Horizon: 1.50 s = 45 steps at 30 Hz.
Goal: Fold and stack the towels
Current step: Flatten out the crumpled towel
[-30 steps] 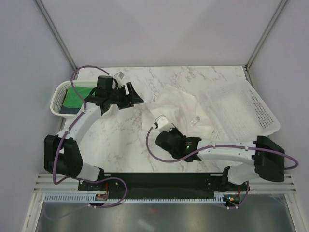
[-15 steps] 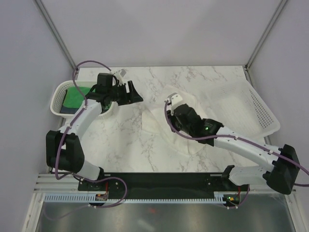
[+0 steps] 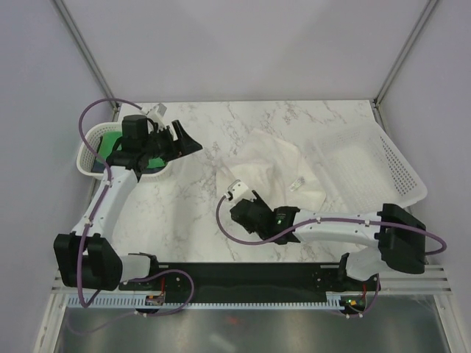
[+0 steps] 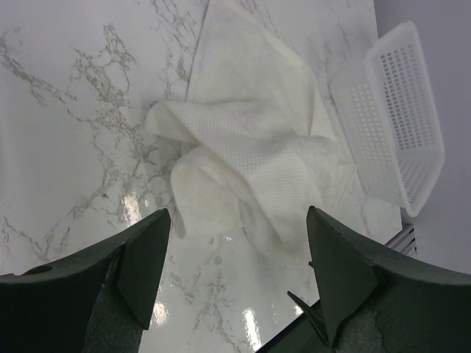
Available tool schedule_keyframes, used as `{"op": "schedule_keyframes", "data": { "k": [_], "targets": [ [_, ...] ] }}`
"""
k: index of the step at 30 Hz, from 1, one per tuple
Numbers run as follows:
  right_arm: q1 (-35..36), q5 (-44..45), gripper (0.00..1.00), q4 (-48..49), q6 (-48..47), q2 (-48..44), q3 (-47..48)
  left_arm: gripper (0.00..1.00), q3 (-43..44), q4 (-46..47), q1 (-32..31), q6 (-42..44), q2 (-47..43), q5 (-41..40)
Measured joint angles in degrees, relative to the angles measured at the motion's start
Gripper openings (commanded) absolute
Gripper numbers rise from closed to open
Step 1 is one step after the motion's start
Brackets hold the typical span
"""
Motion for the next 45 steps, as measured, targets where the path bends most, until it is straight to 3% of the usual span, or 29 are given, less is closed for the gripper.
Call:
{"op": "schedule_keyframes", "data": {
  "k": [13, 19, 20, 21, 22, 28, 32, 38, 45],
  "targets": [
    [2.5, 20.1, 0.50, -0.1, -1.3, 14.5, 0.2, 0.82, -2.1, -1.7, 0.0, -0.1, -0.5, -0.2],
    [3.1, 26.7, 0.25, -0.1, -1.7, 14.9, 0.3, 0.83, -2.1, -1.7, 0.0, 0.0, -0.6, -0.2],
    [3.1, 27.1, 0.17, -0.2, -1.7, 14.8, 0.3, 0.83, -2.1, -1.7, 0.0, 0.0, -0.5, -0.2],
    [3.1, 27.6, 0.04, -0.3, -2.0, 14.5, 0.3, 0.83, -2.1, -1.7, 0.0, 0.0, -0.5, -0.2],
    [3.0, 28.1, 0.00, -0.4, -2.3, 14.1, 0.3, 0.83, -2.0, -1.7, 0.0, 0.0, -0.5, -0.2],
    [0.7, 28.8, 0.00, -0.2, -3.5, 10.4, 0.3, 0.78, -1.8, -1.6, 0.0, 0.0, 0.8, -0.1],
    [-4.7, 23.2, 0.00, -0.7, -5.2, 4.4, 0.3, 0.79, -1.8, -0.8, 0.0, 0.5, 1.5, 2.5],
    [-20.2, 4.3, 0.00, -0.8, -5.6, -12.2, 3.5, 0.79, -1.2, 3.1, -0.9, 4.0, 4.6, 7.5],
    [-32.1, -14.6, 0.00, -1.2, -4.9, -14.3, 7.5, 0.75, 0.7, 7.3, -4.6, 9.0, 13.4, 9.3]
  ]
}}
